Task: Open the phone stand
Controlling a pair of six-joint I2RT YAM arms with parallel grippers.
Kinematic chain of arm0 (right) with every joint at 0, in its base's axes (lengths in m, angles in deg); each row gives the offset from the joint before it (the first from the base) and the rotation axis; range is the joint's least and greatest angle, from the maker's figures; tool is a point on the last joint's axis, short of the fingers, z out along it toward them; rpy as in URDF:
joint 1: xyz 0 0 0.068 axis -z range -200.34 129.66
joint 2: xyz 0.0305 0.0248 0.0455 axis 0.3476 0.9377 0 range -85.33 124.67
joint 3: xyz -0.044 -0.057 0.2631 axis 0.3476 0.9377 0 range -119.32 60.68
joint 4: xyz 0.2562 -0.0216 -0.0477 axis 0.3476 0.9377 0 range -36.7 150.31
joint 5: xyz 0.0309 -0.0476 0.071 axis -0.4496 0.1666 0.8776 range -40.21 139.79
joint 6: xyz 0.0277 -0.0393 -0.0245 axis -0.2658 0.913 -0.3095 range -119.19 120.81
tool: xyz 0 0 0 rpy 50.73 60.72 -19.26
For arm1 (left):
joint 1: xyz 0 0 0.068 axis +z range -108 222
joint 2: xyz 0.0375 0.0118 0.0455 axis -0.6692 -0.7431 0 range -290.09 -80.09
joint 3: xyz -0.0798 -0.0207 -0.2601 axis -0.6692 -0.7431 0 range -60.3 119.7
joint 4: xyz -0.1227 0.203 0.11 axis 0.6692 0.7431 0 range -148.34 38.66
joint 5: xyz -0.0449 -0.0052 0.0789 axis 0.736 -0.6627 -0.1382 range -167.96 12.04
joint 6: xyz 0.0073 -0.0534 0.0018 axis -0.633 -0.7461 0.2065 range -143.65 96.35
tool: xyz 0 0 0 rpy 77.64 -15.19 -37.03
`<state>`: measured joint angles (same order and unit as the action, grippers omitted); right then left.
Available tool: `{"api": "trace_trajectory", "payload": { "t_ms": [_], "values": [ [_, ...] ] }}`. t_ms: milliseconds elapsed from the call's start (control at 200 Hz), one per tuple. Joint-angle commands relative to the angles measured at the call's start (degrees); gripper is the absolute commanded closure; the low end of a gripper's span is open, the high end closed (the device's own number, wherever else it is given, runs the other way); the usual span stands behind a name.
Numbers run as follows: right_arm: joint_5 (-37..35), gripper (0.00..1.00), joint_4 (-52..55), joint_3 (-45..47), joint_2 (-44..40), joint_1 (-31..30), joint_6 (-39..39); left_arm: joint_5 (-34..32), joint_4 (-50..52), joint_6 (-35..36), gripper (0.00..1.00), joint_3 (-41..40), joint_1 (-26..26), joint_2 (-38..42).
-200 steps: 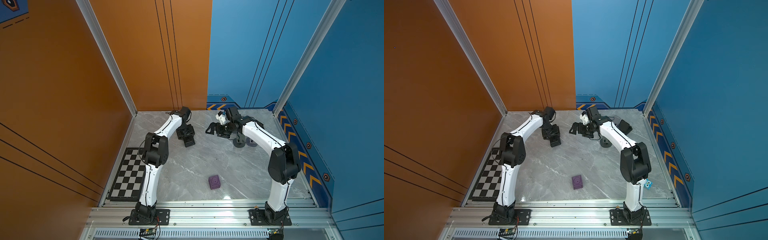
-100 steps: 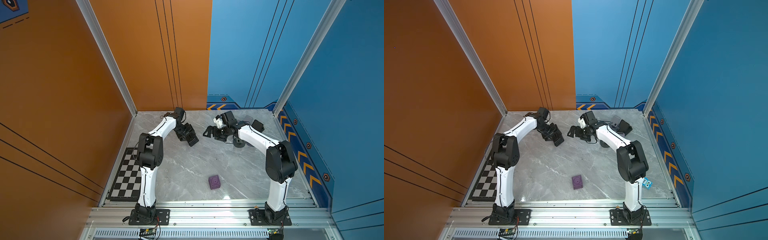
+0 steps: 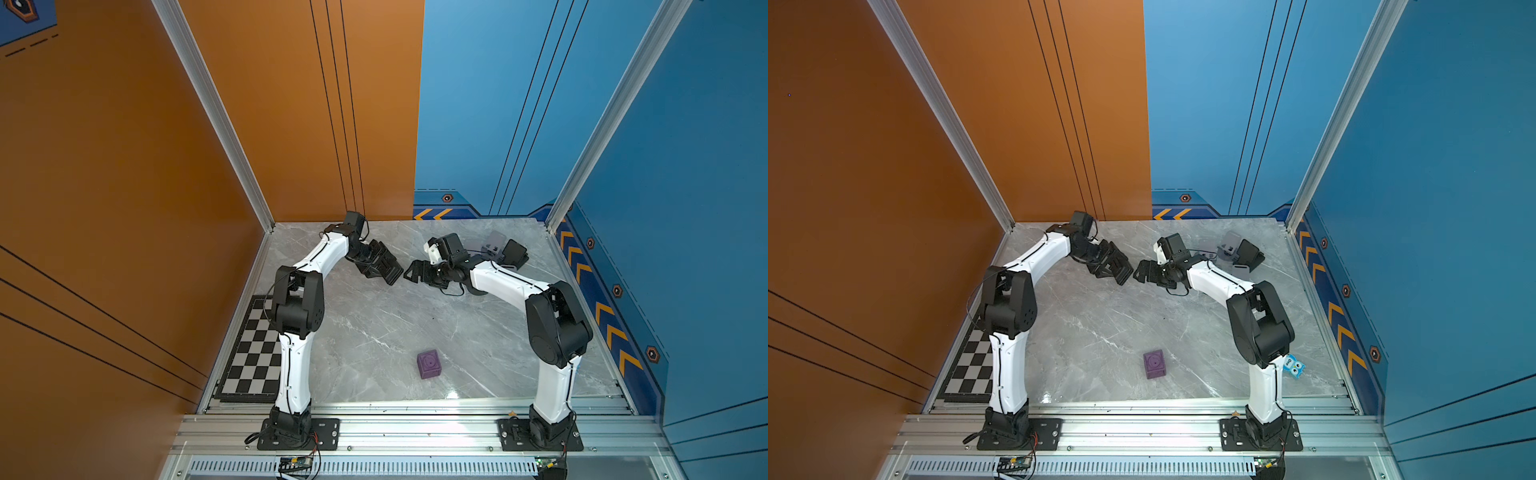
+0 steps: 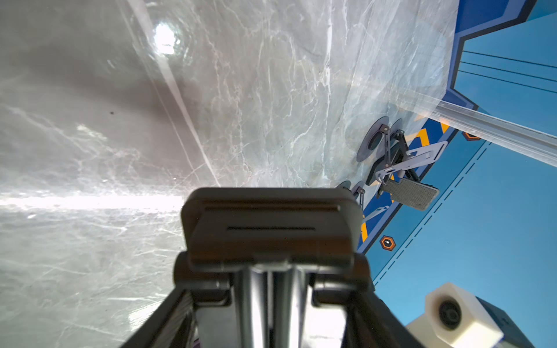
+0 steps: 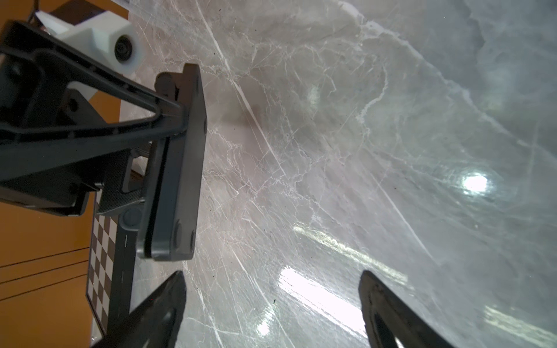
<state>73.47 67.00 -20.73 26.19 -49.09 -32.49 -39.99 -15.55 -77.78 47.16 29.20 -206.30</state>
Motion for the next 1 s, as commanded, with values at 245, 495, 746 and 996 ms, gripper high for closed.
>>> {"api": "trace_trajectory", "payload": {
  "t_ms": [245, 495, 746, 996],
  "values": [
    [-0.5, 0.33, -4.8, 1.0, -2.4, -1.7, -1.0, 3.9, -3.0, -3.5, 0.51, 0.9, 0.7, -1.0],
    [-0.1, 0.35, -4.6, -0.3, -1.9, -1.9, -1.2, 4.2, -2.9, -3.4, 0.52, 0.8, 0.6, -1.6],
    [0.7, 0.36, -4.8, -2.0, -0.4, -2.0, -1.4, 4.3, -2.9, -3.4, 0.52, 1.3, 0.6, -2.1],
    [0.9, 0.36, -4.8, -2.0, -0.1, -2.2, -1.6, 4.3, -3.0, -3.8, 0.52, 2.5, 0.7, -2.5]
  ]
}}
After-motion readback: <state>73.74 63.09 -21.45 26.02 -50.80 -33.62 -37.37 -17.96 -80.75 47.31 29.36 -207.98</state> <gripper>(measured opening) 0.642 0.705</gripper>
